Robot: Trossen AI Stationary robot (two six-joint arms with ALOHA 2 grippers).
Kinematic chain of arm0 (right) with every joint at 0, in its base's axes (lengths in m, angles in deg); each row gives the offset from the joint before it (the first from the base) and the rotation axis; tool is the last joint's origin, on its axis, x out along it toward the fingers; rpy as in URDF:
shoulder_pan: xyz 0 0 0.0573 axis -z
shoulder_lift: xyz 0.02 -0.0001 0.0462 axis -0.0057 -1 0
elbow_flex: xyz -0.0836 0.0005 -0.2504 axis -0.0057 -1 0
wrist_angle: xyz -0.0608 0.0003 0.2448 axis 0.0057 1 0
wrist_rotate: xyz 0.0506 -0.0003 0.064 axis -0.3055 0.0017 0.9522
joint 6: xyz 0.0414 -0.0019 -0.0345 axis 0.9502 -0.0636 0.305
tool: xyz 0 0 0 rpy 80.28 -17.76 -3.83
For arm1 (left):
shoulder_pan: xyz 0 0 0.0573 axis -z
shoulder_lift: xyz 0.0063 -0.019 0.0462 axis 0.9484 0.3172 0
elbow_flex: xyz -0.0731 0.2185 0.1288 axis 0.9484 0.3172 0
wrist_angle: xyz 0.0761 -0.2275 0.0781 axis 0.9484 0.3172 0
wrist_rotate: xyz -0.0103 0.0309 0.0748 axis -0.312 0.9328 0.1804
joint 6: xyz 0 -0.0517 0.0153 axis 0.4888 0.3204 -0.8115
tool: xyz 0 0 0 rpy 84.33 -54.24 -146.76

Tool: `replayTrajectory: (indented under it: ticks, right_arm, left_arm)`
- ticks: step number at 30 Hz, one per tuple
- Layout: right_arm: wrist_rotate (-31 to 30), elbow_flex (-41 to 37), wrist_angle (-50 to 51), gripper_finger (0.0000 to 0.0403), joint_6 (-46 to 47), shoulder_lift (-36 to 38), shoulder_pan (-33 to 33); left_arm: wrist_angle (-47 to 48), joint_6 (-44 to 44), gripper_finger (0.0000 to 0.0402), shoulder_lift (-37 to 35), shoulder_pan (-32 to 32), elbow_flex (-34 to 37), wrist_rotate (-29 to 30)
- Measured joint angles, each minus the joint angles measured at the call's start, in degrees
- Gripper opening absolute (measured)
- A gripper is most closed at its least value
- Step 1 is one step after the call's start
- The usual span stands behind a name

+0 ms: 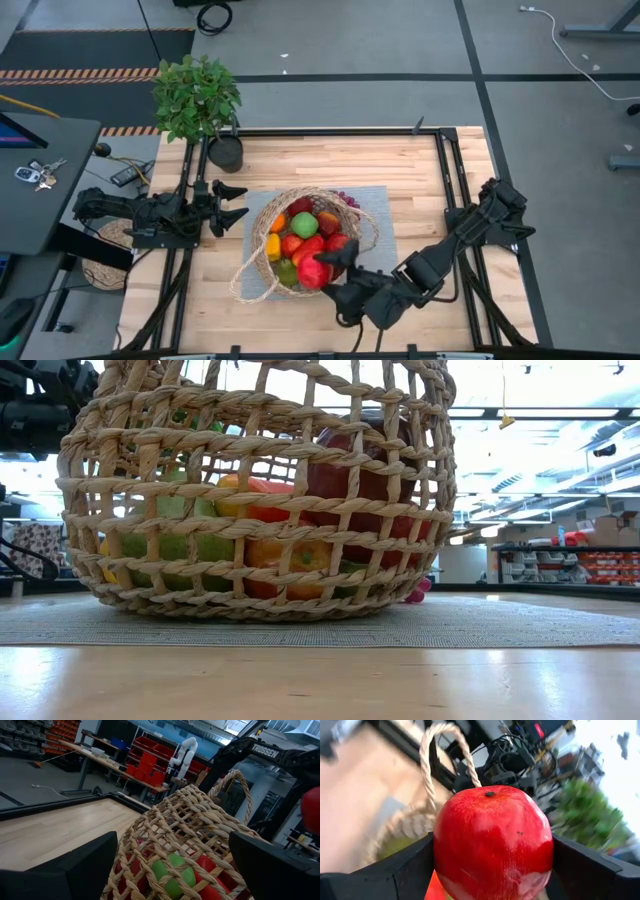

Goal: Build produce basket
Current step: Put the red apple into the brown basket

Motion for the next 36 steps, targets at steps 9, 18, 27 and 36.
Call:
replayTrajectory:
  ticks: [9, 18, 27, 36]
  right_arm:
    - [0.1, 0.0, 0.99, 0.0367, -23.62, -0.04, 2.03]
    - [1.27, 0.0, 2.64, 0.0381, -29.96, -0.04, 3.05]
    - [6.16, 0.0, 2.62, 0.0383, -29.96, -0.07, 3.07]
    - [8.59, 0.0, 2.09, 0.0383, -18.66, -0.07, 4.7]
  left_arm:
    - [0.02, 0.0, 0.0389, 0.0, 0.02, 0.0, 0.01]
    - [0.01, 0.0, 0.0389, 0.01, 0.0, 0.0, 0.02]
    - [0.01, 0.0, 0.0389, 0.0, 0.0, 0.0, 0.02]
    - [0.0, 0.0, 0.0389, 0.0, 0.02, 0.0, 0.02]
